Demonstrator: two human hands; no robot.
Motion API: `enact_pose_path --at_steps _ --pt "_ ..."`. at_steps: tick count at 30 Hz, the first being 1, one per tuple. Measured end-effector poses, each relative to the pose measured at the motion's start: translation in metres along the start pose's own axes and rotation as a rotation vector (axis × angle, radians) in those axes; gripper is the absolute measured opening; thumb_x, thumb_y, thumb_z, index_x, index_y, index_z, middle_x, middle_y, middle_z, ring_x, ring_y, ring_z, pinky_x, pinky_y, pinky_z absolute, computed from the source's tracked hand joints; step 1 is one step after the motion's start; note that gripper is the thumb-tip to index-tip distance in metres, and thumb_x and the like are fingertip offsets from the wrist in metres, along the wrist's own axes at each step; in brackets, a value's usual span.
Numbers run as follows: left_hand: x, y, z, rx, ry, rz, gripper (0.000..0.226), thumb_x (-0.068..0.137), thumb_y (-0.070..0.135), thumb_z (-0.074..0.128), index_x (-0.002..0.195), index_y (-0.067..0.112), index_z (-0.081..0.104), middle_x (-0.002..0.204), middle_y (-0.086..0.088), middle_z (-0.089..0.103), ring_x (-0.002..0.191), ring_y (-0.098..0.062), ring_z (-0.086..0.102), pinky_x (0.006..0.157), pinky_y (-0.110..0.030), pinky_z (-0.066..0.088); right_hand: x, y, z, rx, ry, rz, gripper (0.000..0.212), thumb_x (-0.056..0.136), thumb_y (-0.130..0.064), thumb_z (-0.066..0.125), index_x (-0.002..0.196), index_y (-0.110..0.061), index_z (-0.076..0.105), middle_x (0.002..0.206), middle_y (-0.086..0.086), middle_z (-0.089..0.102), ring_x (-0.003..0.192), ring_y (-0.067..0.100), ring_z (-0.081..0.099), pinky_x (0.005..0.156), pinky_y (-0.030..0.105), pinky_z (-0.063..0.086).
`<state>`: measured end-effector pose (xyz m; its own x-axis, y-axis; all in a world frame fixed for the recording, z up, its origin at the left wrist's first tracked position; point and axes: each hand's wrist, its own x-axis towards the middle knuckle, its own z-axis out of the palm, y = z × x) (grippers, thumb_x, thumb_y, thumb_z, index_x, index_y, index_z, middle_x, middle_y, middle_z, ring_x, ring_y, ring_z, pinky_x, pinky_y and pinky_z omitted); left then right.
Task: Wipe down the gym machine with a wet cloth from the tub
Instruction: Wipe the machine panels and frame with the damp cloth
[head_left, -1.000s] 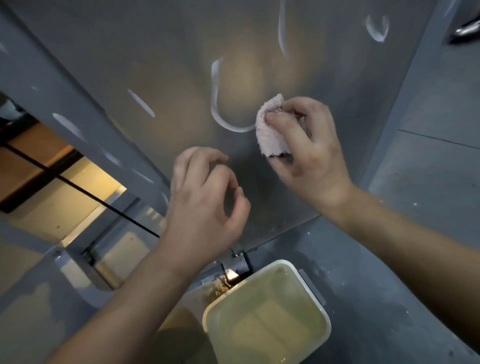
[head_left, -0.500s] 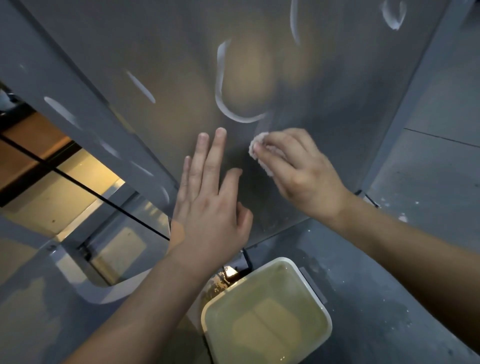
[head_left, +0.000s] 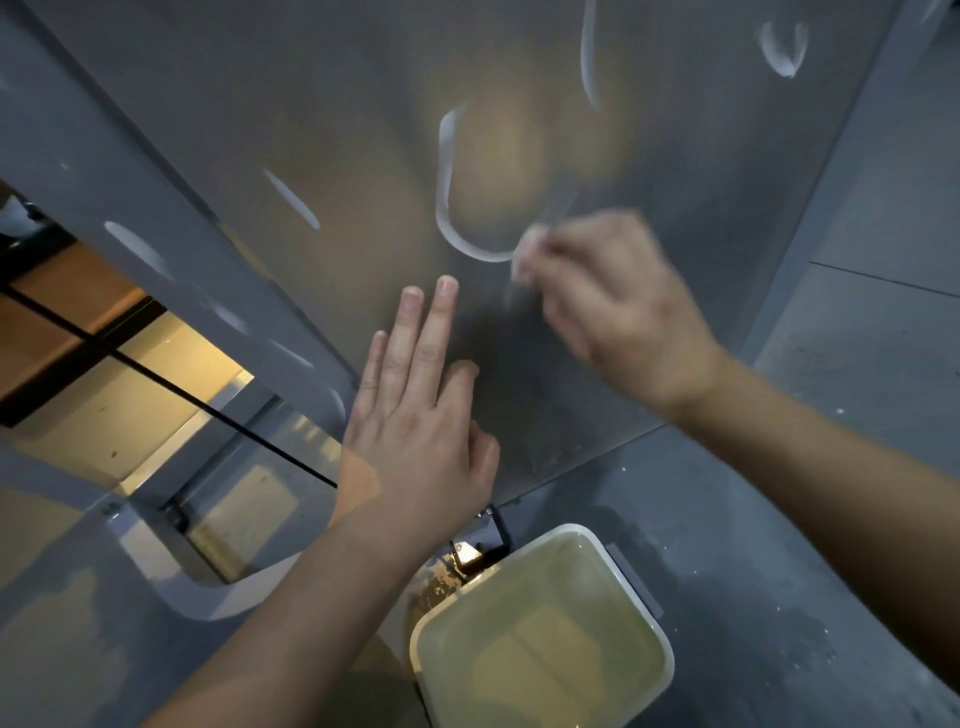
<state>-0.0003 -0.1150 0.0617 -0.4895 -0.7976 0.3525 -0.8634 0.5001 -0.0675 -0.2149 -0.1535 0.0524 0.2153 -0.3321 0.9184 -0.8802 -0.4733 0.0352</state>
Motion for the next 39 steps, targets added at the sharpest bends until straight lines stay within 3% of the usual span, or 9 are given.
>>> enact_pose_path --at_steps 2,4,9,13,19,24,29,35,39 --pt "0.000 -0.001 0.001 0.009 -0.007 0.004 0.035 0.077 0.019 0.064 0.110 0.014 0.067 0.172 -0.006 -0.002 0.158 -0.022 -0.011 0.128 -0.041 0.001 0.020 0.012 -0.003 -0.039 0.148 0.083 0.020 0.099 0.002 0.059 0.114 0.005 0.072 0.105 0.017 0.071 0.092 0.035 0.065 0.086 0.039 0.049" --pt "0.000 -0.001 0.002 0.003 0.004 0.002 0.034 0.076 0.019 0.064 0.110 0.013 0.067 0.172 -0.007 -0.001 0.158 -0.023 -0.011 0.128 -0.042 0.003 0.020 0.006 0.005 0.010 0.110 0.183 0.020 0.104 -0.004 0.056 0.115 -0.001 0.072 0.109 0.013 0.070 0.100 0.026 0.062 0.093 0.038 0.050" --pt "-0.001 -0.001 -0.002 0.017 -0.004 0.009 0.034 0.079 0.022 0.063 0.112 0.013 0.066 0.172 -0.006 -0.003 0.158 -0.022 -0.011 0.128 -0.043 0.004 -0.012 -0.010 0.012 0.071 -0.113 -0.132 0.022 0.097 0.002 0.068 0.118 0.002 0.073 0.115 0.015 0.072 0.091 0.037 0.066 0.072 0.042 0.058" --pt "-0.001 -0.003 -0.001 0.030 -0.022 0.016 0.035 0.080 0.024 0.062 0.113 0.013 0.067 0.172 -0.007 -0.003 0.158 -0.023 -0.010 0.128 -0.043 0.004 0.017 -0.001 0.005 0.066 0.085 0.027 0.024 0.094 0.007 0.069 0.117 0.005 0.073 0.111 0.019 0.072 0.090 0.042 0.067 0.085 0.039 0.055" --pt "-0.002 -0.002 -0.003 -0.035 -0.008 0.016 0.039 0.078 0.026 0.055 0.113 0.014 0.066 0.172 -0.003 -0.003 0.158 -0.021 -0.008 0.128 -0.044 0.005 -0.002 -0.017 -0.003 0.036 -0.215 -0.100 0.024 0.098 0.001 0.067 0.121 0.004 0.071 0.114 0.018 0.072 0.093 0.039 0.066 0.077 0.041 0.058" --pt "-0.001 0.000 -0.011 -0.029 -0.036 0.004 0.050 0.079 0.029 0.057 0.125 0.013 0.064 0.172 -0.004 -0.004 0.158 -0.020 -0.009 0.128 -0.045 0.007 0.047 -0.005 -0.025 0.034 -0.082 0.112 0.027 0.096 0.006 0.065 0.123 0.004 0.071 0.113 0.022 0.068 0.097 0.042 0.065 0.082 0.044 0.055" --pt "-0.007 0.006 -0.027 -0.099 -0.054 -0.033 0.075 0.078 0.030 0.054 0.150 0.012 0.047 0.172 -0.003 0.004 0.158 -0.019 -0.006 0.128 -0.047 0.013 0.013 -0.023 -0.025 0.060 -0.484 -0.125 0.026 0.104 -0.002 0.054 0.127 -0.001 0.068 0.118 0.014 0.067 0.102 0.034 0.062 0.073 0.041 0.058" --pt "-0.007 0.001 -0.042 -0.039 -0.060 -0.080 0.082 0.080 0.032 0.058 0.155 0.005 0.038 0.172 -0.005 0.001 0.158 -0.020 -0.008 0.128 -0.044 0.004 0.052 -0.016 -0.019 0.051 -0.061 0.085 0.025 0.095 0.008 0.064 0.117 0.002 0.075 0.109 0.017 0.072 0.091 0.040 0.067 0.092 0.028 0.050" --pt "-0.008 -0.007 -0.040 0.045 -0.109 -0.080 0.093 0.079 0.031 0.061 0.161 0.005 0.024 0.172 -0.004 -0.009 0.158 -0.021 -0.013 0.129 -0.044 0.004 0.025 -0.024 -0.007 0.062 -0.205 -0.037 0.023 0.095 0.001 0.069 0.118 0.002 0.074 0.108 0.013 0.073 0.089 0.034 0.064 0.074 0.035 0.058"
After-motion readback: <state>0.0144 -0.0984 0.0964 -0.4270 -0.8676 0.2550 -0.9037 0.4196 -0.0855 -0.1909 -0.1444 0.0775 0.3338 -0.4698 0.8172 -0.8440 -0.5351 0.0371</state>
